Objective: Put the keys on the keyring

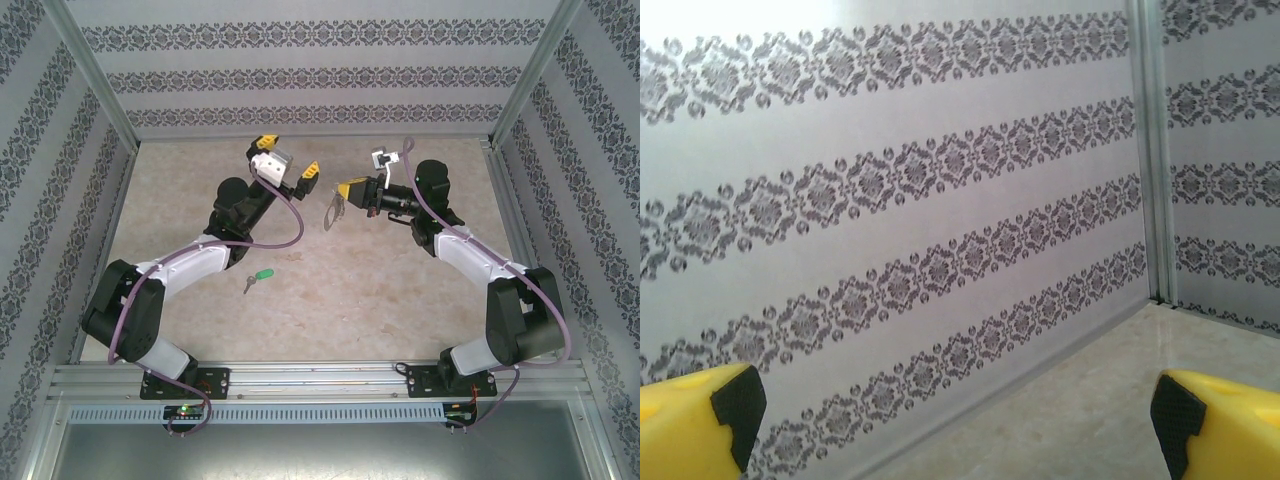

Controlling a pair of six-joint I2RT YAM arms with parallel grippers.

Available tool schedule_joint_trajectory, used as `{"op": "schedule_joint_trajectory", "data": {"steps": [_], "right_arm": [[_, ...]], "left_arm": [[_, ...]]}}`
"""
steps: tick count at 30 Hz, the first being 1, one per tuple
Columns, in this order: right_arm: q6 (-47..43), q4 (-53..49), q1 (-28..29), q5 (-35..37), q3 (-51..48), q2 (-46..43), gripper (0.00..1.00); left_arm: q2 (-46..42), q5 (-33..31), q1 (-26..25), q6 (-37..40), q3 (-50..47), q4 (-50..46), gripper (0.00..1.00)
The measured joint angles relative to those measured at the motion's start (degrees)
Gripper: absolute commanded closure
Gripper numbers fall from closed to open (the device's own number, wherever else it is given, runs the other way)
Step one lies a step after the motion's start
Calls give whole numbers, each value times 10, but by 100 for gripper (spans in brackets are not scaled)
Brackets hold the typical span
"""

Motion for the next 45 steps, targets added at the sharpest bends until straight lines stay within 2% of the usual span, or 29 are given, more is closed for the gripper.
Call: {"op": "schedule_joint_trajectory", "data": {"steps": [5, 8, 13, 19, 24, 29, 38, 42, 45], "right_arm": [[-3, 6, 0, 15, 2, 0, 100], [-1, 28, 0, 29, 0, 0, 100], [16, 104, 0, 60, -28, 0, 100], [53, 199, 0, 90, -43, 7, 100], [107, 304, -3, 101, -43, 53, 100], [162, 375, -11, 103, -43, 109, 100], [213, 413, -4, 115, -42, 115, 100], [241, 416, 4, 132, -42, 115, 100], [252, 421, 14, 144, -48, 115, 100]], "left_arm": [[0, 30, 0, 3, 30, -62, 0], [-10, 45, 0, -20, 31, -106, 2], [-50, 66, 0, -90, 33, -193, 3], [-83, 82, 0, -197, 33, -220, 8], [-83, 136, 4, -271, 47, -257, 13], [-83, 195, 16, -360, 45, -248, 15], [-84, 231, 41, -472, -13, -189, 19], [-85, 234, 52, -499, -32, -179, 12], [-108, 214, 53, -506, -70, -168, 12]]}}
